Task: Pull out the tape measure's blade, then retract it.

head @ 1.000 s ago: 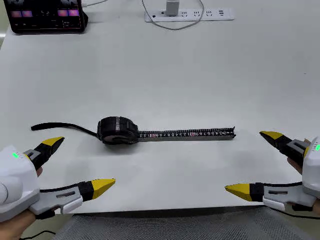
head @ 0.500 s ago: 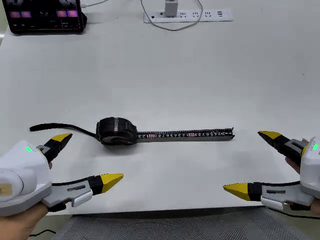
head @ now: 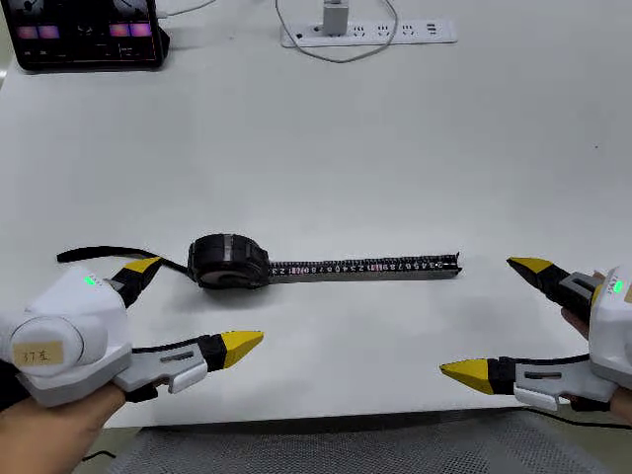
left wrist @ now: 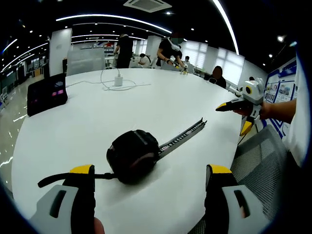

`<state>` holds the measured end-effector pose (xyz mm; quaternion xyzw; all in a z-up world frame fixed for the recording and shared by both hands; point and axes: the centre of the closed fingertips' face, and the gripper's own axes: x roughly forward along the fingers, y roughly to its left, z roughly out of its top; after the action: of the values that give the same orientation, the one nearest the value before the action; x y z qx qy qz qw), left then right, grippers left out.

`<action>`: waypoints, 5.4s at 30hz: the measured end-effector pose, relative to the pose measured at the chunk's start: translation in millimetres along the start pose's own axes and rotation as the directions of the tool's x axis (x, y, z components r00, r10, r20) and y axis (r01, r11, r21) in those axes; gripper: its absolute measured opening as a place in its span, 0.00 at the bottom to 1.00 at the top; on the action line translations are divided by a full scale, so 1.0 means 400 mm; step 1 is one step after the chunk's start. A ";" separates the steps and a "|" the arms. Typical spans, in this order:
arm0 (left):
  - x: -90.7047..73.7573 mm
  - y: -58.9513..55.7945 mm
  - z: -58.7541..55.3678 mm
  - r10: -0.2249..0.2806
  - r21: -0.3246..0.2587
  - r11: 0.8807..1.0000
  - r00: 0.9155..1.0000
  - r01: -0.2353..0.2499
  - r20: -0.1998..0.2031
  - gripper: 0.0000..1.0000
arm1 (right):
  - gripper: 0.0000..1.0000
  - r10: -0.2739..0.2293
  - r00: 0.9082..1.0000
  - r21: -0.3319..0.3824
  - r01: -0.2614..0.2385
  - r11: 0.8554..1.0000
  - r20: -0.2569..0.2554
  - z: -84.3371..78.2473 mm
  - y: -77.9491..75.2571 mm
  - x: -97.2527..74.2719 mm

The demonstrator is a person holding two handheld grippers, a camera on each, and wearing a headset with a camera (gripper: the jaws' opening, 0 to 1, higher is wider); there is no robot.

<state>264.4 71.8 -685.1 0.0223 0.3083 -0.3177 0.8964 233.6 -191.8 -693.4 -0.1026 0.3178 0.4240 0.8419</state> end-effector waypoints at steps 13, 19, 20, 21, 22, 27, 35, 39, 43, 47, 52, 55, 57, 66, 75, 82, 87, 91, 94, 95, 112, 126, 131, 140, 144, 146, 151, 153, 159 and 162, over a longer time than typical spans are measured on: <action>0.047 -0.015 0.006 -0.011 -0.032 0.999 1.000 0.011 0.008 0.92 | 0.93 -0.003 1.000 0.007 0.003 1.000 0.008 0.000 -0.006 -0.001; 0.058 -0.017 0.008 -0.011 -0.041 0.999 1.000 0.011 0.010 0.91 | 0.93 -0.006 1.000 0.004 0.006 1.000 0.002 -0.004 -0.007 -0.003; 0.060 -0.018 0.008 -0.009 -0.040 0.999 1.000 0.010 0.009 0.92 | 0.93 -0.006 1.000 0.003 0.006 1.000 0.001 -0.004 -0.006 -0.003; 0.061 -0.016 0.007 -0.005 -0.039 0.999 1.000 0.005 0.008 0.91 | 0.93 -0.005 1.000 0.003 0.005 1.000 0.001 -0.004 -0.006 -0.003; 0.061 -0.015 0.007 -0.003 -0.041 0.999 1.000 0.004 0.009 0.91 | 0.93 -0.005 1.000 0.003 0.005 1.000 0.001 -0.004 -0.006 -0.003; 0.066 -0.015 0.000 0.009 -0.046 0.999 1.000 -0.009 0.003 0.91 | 0.93 -0.005 1.000 0.005 0.005 1.000 -0.003 -0.003 -0.009 -0.002; 0.084 -0.005 -0.004 0.076 -0.070 0.995 0.997 -0.076 -0.004 0.90 | 0.88 0.008 1.000 -0.003 -0.008 1.000 -0.017 -0.005 -0.023 0.003; 0.086 0.002 -0.002 0.107 -0.081 0.991 0.994 -0.107 -0.005 0.88 | 0.83 0.016 1.000 -0.022 -0.016 1.000 -0.022 -0.001 -0.030 0.006; 0.093 0.011 -0.005 0.132 -0.081 0.988 0.991 -0.132 -0.007 0.86 | 0.81 0.030 0.999 -0.023 -0.031 0.999 -0.028 -0.001 -0.038 0.011; 0.101 0.014 -0.005 0.137 -0.103 0.985 0.990 -0.137 -0.003 0.87 | 0.77 0.050 0.998 -0.032 -0.052 0.998 -0.046 -0.004 -0.042 0.018; 0.105 0.023 -0.003 0.166 -0.137 0.977 0.986 -0.163 0.005 0.85 | 0.75 0.055 0.996 -0.054 -0.058 0.997 -0.063 0.008 -0.045 0.021; 0.110 0.023 -0.003 0.184 -0.137 0.974 0.983 -0.181 0.004 0.85 | 0.75 0.057 0.996 -0.061 -0.061 0.996 -0.066 0.016 -0.054 0.022; 0.110 0.029 -0.003 0.200 -0.146 0.969 0.980 -0.197 0.003 0.83 | 0.74 0.058 0.996 -0.066 -0.062 0.996 -0.071 0.017 -0.059 0.023; 0.120 0.041 0.000 0.241 -0.188 0.953 0.971 -0.237 0.000 0.81 | 0.68 0.079 0.990 -0.110 -0.092 0.990 -0.117 0.017 -0.080 0.030; 0.122 0.056 -0.001 0.283 -0.211 0.937 0.959 -0.278 -0.010 0.74 | 0.64 0.100 0.982 -0.154 -0.125 0.980 -0.160 0.012 -0.096 0.042; 0.122 0.062 0.001 0.298 -0.232 0.928 0.955 -0.292 -0.010 0.72 | 0.62 0.109 0.975 -0.202 -0.148 0.968 -0.192 0.004 -0.109 0.055; 0.121 0.071 0.002 0.314 -0.259 0.916 0.949 -0.305 -0.008 0.68 | 0.62 0.114 0.973 -0.210 -0.157 0.965 -0.201 0.005 -0.116 0.064; 0.121 0.073 0.002 0.320 -0.272 0.911 0.947 -0.309 -0.002 0.68 | 0.61 0.113 0.973 -0.214 -0.156 0.964 -0.200 0.010 -0.127 0.072; 0.122 0.075 0.002 0.328 -0.277 0.908 0.945 -0.316 -0.003 0.67 | 0.61 0.115 0.974 -0.221 -0.157 0.963 -0.195 0.018 -0.129 0.079; 0.123 0.076 0.002 0.330 -0.284 0.905 0.944 -0.317 -0.003 0.67 | 0.61 0.115 0.974 -0.222 -0.158 0.962 -0.196 0.018 -0.130 0.082; 0.128 0.091 -0.006 0.361 -0.328 0.878 0.932 -0.347 -0.020 0.62 | 0.54 0.144 0.957 -0.264 -0.211 0.941 -0.251 -0.003 -0.138 0.114; 0.129 0.094 -0.007 0.361 -0.353 0.869 0.932 -0.347 -0.026 0.60 | 0.41 0.176 0.930 -0.302 -0.277 0.912 -0.324 -0.014 -0.130 0.129; 0.129 0.093 -0.008 0.359 -0.350 0.870 0.933 -0.346 -0.031 0.60 | 0.39 0.182 0.923 -0.308 -0.292 0.905 -0.340 -0.014 -0.134 0.135; 0.129 0.093 -0.007 0.356 -0.349 0.871 0.934 -0.345 -0.035 0.60 | 0.32 0.180 0.902 -0.324 -0.319 0.890 -0.392 -0.032 -0.140 0.144; 0.130 0.093 -0.008 0.354 -0.349 0.872 0.935 -0.344 -0.037 0.60 | 0.28 0.177 0.891 -0.339 -0.334 0.880 -0.418 -0.045 -0.142 0.146; 0.130 0.094 -0.009 0.353 -0.349 0.872 0.935 -0.344 -0.039 0.60 | 0.27 0.169 0.886 -0.352 -0.339 0.872 -0.433 -0.051 -0.145 0.145; 0.130 0.095 -0.009 0.353 -0.348 0.872 0.935 -0.344 -0.040 0.60 | 0.24 0.172 0.883 -0.359 -0.346 0.867 -0.437 -0.050 -0.147 0.143; 0.130 0.095 -0.009 0.352 -0.349 0.872 0.935 -0.343 -0.040 0.60 | 0.22 0.177 0.879 -0.362 -0.355 0.862 -0.442 -0.051 -0.145 0.141; 0.132 0.096 -0.010 0.351 -0.349 0.872 0.935 -0.343 -0.041 0.60 | 0.19 0.181 0.877 -0.368 -0.364 0.856 -0.446 -0.049 -0.141 0.142; 0.133 0.097 -0.011 0.351 -0.348 0.872 0.935 -0.343 -0.042 0.60 | 0.17 0.187 0.875 -0.368 -0.371 0.853 -0.447 -0.049 -0.137 0.144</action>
<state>316.9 74.2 -724.6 -0.0860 0.3407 -0.0918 0.9317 292.9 -197.1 -749.6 -0.3265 0.3876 0.5753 0.6420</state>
